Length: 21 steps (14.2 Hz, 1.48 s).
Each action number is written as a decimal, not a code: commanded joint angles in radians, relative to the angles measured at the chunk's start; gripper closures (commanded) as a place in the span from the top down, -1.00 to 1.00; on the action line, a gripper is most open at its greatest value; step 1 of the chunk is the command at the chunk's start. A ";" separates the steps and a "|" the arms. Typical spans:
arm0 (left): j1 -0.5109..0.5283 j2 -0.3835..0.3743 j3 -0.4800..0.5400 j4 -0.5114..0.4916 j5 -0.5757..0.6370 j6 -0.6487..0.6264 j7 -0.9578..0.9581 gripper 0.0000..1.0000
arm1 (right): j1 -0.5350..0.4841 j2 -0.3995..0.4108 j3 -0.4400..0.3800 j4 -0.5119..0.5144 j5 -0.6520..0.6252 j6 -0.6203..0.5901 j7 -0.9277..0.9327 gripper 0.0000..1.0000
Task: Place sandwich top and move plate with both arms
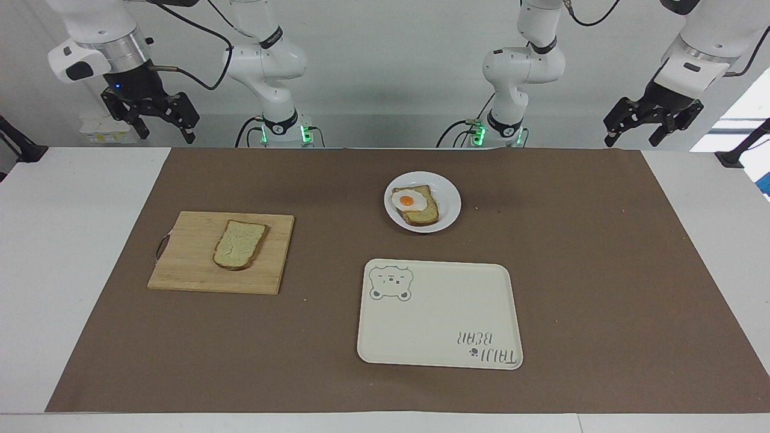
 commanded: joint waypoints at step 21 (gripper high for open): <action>0.004 -0.001 -0.002 0.015 0.011 -0.021 -0.010 1.00 | -0.029 -0.033 0.009 -0.048 -0.019 -0.001 -0.001 1.00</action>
